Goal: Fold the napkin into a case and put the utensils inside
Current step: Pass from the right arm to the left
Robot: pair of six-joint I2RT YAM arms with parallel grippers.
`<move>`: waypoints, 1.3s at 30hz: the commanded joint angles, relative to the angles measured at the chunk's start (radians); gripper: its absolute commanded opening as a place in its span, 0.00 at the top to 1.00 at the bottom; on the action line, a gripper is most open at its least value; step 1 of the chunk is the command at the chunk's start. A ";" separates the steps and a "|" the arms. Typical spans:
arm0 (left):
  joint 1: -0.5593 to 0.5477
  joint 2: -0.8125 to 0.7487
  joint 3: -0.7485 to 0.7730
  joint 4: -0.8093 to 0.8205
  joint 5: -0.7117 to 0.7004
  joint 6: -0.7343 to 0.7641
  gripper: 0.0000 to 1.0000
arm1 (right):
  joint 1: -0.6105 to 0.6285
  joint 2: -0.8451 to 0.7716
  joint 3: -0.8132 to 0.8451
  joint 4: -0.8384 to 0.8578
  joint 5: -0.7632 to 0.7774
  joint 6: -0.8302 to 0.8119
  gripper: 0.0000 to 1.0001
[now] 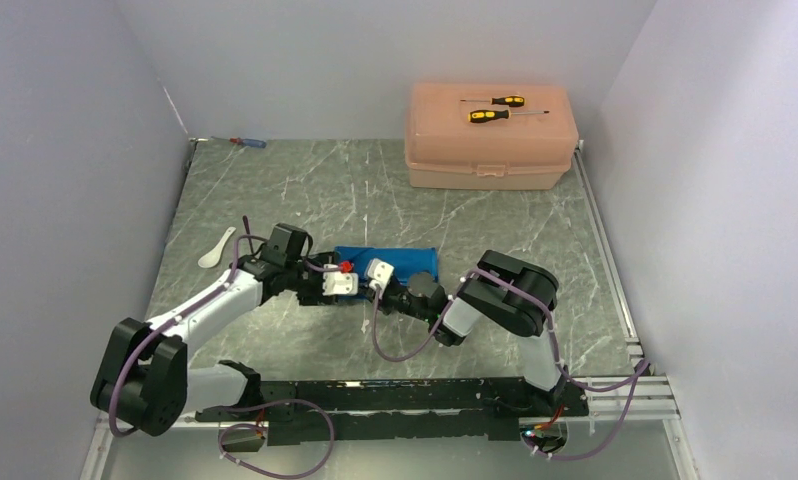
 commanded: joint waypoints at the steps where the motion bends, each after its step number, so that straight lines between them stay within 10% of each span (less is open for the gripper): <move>1: 0.009 -0.001 0.009 -0.104 0.010 0.060 0.38 | 0.005 0.008 0.026 0.010 -0.010 0.001 0.83; 8: 0.010 0.093 -0.030 -0.027 0.019 0.217 0.63 | 0.004 0.013 0.036 -0.001 0.029 0.011 0.85; 24: 0.009 0.185 -0.084 0.161 0.001 0.315 0.53 | 0.029 0.017 0.065 -0.016 0.059 0.011 0.89; 39: 0.009 0.189 -0.045 0.050 -0.011 0.266 0.72 | 0.015 0.018 0.055 0.013 0.130 0.065 0.94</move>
